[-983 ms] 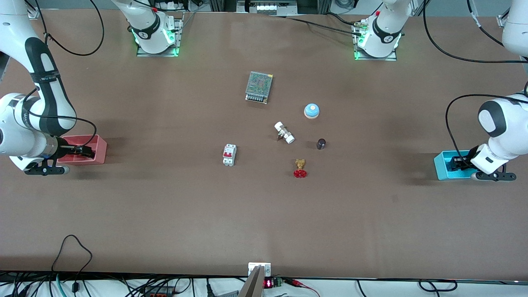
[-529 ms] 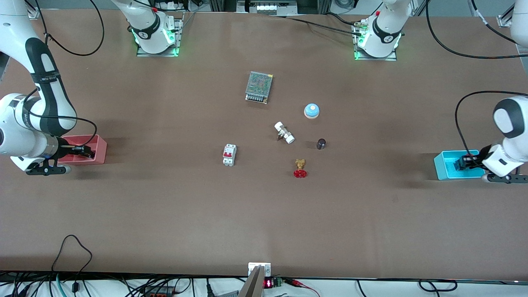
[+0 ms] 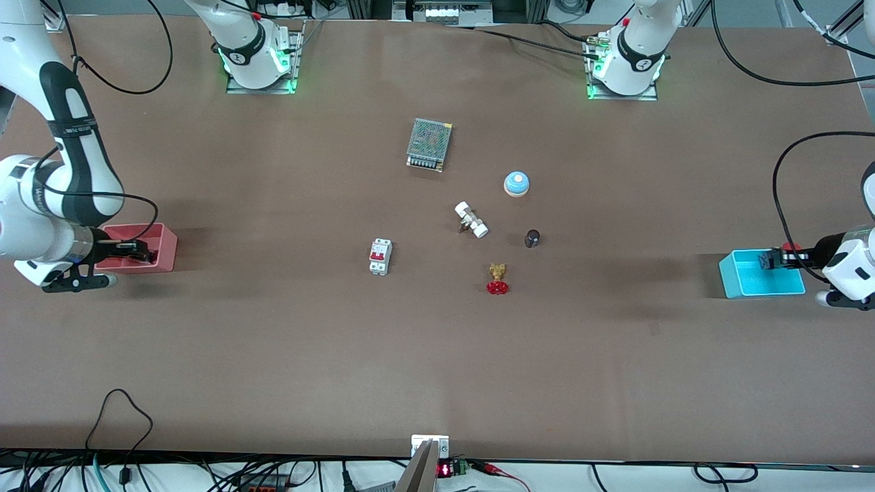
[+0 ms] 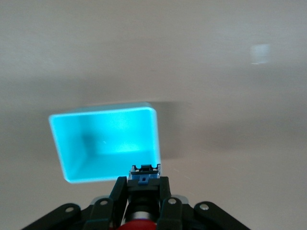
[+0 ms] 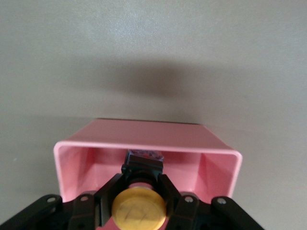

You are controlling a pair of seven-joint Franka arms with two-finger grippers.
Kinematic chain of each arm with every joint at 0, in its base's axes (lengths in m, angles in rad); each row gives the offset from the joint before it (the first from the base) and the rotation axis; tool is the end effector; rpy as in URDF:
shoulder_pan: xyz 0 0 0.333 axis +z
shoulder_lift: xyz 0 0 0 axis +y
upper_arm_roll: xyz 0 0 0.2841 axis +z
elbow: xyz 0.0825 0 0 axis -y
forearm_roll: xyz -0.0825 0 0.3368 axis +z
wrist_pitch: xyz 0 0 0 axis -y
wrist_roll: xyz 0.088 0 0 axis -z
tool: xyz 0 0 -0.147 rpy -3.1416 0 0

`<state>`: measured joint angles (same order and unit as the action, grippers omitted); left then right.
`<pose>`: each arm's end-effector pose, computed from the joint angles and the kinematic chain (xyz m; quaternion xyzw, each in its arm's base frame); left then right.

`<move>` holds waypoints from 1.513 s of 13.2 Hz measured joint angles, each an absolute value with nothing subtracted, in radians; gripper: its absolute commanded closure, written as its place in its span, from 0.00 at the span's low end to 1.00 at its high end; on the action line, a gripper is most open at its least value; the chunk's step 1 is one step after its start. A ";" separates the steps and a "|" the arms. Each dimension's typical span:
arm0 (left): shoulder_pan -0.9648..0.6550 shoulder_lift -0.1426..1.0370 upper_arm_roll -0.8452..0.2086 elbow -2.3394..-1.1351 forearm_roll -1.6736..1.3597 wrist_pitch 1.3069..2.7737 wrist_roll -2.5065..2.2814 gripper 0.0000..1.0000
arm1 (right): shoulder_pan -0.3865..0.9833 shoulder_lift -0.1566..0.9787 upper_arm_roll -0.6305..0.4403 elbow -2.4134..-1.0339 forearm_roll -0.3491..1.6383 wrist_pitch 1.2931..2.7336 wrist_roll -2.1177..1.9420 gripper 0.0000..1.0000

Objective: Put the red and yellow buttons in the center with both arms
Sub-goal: 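Carry the yellow button toward the center while the left gripper carries the red button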

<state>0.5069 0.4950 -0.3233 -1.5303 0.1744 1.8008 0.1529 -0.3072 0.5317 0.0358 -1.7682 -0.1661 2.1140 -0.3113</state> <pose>0.5819 0.1502 0.3189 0.9951 -0.0024 -0.0979 0.0112 0.5563 -0.1693 0.2132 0.9918 0.0675 -0.1047 0.0286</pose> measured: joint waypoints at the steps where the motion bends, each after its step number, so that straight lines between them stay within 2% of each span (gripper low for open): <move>1: 0.490 0.492 -0.352 -1.500 0.174 1.734 0.094 0.74 | -0.307 0.526 0.037 -1.722 -0.166 2.038 -0.336 0.76; 3: 0.422 0.491 -0.378 -1.471 0.174 1.660 -0.038 0.74 | -0.302 0.497 0.045 -1.613 -0.166 1.878 -0.369 0.76; 5: 0.331 0.498 -0.384 -1.472 0.172 1.647 -0.173 0.74 | -0.260 0.448 0.057 -1.524 -0.163 1.767 -0.373 0.76; 8: 0.168 0.537 -0.388 -1.475 0.171 1.658 -0.353 0.74 | -0.101 0.388 0.067 -1.492 -0.143 1.714 -0.291 0.77; 11: 0.055 0.571 -0.389 -1.532 0.171 1.789 -0.434 0.74 | 0.055 0.427 0.069 -1.511 -0.065 1.710 -0.106 0.77; 14: 0.046 0.580 -0.385 -1.647 0.171 1.940 -0.468 0.74 | 0.165 0.540 0.069 -1.525 -0.054 1.771 0.045 0.78; 16: 0.054 0.584 -0.381 -1.727 0.170 2.038 -0.468 0.74 | 0.212 0.595 0.069 -1.525 -0.054 1.835 0.169 0.78; 20: 0.055 0.585 -0.379 -1.848 0.169 2.198 -0.474 0.73 | 0.267 0.629 0.069 -1.524 -0.054 1.877 0.319 0.78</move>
